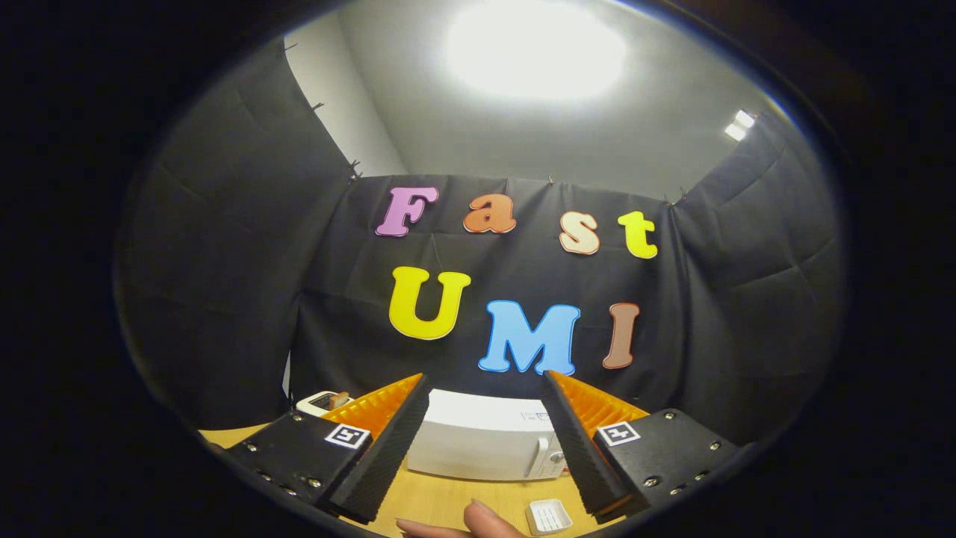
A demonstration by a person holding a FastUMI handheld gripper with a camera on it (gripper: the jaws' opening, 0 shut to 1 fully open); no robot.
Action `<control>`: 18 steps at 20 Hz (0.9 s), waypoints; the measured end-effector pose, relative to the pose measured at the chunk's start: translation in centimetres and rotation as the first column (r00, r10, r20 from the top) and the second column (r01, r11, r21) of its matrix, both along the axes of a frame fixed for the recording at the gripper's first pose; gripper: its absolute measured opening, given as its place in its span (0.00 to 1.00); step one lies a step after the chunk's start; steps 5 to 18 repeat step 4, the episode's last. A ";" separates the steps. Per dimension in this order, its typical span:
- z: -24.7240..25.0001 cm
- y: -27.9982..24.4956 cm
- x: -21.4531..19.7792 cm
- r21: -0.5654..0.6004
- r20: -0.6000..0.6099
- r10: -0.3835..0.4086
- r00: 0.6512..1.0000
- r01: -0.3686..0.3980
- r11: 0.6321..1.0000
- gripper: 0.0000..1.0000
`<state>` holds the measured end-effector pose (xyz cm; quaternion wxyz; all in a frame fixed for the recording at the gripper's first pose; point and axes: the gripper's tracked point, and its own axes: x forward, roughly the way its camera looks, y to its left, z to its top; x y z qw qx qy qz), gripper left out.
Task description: Open the microwave, put the food inside, and close the microwave door.
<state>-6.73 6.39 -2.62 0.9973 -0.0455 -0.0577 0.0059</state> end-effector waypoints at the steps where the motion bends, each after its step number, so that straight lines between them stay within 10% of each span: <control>1: -0.1 0.3 -0.2 0.022 -0.007 0.017 1.000 -0.017 1.000 0.95; 18: -0.7 -1.0 0.6 0.041 -0.040 -0.004 0.999 0.005 0.999 0.95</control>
